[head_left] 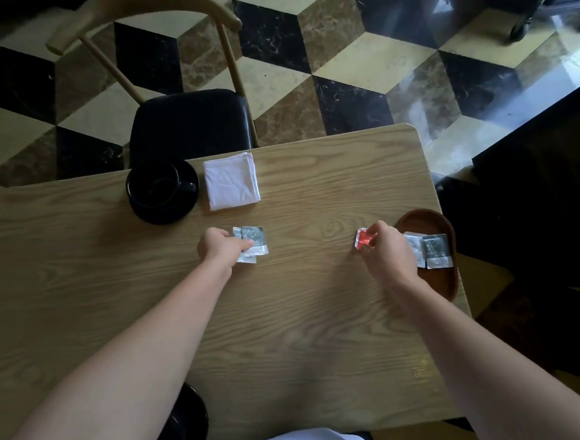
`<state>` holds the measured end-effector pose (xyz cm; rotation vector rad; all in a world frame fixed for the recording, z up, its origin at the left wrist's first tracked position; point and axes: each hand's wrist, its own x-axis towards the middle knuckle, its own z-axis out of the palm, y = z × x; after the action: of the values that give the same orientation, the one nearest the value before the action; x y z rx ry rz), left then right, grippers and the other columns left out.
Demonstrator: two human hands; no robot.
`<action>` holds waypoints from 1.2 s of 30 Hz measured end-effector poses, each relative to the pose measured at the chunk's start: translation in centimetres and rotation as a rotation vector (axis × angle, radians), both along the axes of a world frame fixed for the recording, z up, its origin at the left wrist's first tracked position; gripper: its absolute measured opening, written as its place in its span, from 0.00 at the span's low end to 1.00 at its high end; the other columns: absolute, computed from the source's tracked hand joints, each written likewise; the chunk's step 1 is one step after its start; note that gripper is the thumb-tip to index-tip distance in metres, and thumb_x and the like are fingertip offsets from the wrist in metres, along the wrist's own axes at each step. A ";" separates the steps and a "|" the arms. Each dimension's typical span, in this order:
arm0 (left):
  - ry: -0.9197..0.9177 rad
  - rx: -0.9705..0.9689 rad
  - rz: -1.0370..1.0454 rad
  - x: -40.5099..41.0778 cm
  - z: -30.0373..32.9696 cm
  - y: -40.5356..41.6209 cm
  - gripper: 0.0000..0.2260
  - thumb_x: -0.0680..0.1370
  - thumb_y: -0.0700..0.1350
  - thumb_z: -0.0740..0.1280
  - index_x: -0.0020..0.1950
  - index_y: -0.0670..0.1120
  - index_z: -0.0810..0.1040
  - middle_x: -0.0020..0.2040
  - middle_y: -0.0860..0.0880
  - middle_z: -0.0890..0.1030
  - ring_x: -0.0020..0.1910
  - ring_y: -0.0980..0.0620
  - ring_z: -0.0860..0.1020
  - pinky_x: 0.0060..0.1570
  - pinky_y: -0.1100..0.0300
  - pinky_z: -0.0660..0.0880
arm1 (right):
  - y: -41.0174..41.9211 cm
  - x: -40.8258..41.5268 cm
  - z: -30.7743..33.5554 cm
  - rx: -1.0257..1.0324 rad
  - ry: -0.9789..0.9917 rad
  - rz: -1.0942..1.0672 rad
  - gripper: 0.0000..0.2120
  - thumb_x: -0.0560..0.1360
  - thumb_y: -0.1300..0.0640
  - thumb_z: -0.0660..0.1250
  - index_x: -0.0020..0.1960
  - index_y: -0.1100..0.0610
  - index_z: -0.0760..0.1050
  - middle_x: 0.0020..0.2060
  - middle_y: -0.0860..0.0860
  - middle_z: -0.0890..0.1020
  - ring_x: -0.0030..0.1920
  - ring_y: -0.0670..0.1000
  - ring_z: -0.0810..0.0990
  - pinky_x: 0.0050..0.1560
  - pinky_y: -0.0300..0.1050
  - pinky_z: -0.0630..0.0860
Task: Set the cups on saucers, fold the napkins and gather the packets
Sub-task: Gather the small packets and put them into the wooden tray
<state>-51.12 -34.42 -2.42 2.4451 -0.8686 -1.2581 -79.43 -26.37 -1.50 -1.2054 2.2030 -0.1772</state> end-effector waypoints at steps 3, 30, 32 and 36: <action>-0.068 0.035 -0.068 -0.2 -0.2 0.0 0.22 0.65 0.40 0.81 0.57 0.41 0.80 0.52 0.45 0.82 0.43 0.48 0.78 0.35 0.62 0.70 | -0.6 -0.1 -0.2 0.047 0.053 0.055 0.11 0.74 0.55 0.67 0.55 0.57 0.72 0.51 0.57 0.81 0.52 0.62 0.79 0.44 0.51 0.72; 0.501 -0.146 -0.155 -10.2 1.3 5.4 0.15 0.68 0.34 0.78 0.48 0.43 0.76 0.43 0.46 0.82 0.41 0.50 0.81 0.43 0.59 0.79 | 1.2 -0.6 2.6 -0.136 -0.839 -0.450 0.11 0.71 0.52 0.78 0.37 0.54 0.77 0.30 0.48 0.79 0.31 0.45 0.73 0.31 0.41 0.67; 0.636 -0.073 -0.140 -13.0 1.9 6.4 0.13 0.69 0.33 0.77 0.48 0.43 0.76 0.45 0.43 0.82 0.44 0.46 0.81 0.47 0.53 0.78 | 3.3 -1.1 2.8 -0.155 -0.859 -0.508 0.10 0.72 0.51 0.77 0.41 0.57 0.81 0.36 0.54 0.85 0.37 0.48 0.79 0.38 0.44 0.72; 0.820 0.107 -0.201 -18.4 2.8 8.5 0.16 0.69 0.33 0.76 0.52 0.40 0.74 0.48 0.40 0.80 0.45 0.43 0.80 0.50 0.47 0.77 | 7.4 -3.6 2.5 -0.183 -0.940 -0.673 0.09 0.75 0.55 0.75 0.45 0.61 0.80 0.45 0.62 0.85 0.46 0.55 0.82 0.52 0.53 0.76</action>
<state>-69.51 -25.95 0.37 1.6416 -0.8063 -2.1733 -83.02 -18.97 1.04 -0.2639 1.6391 -1.0057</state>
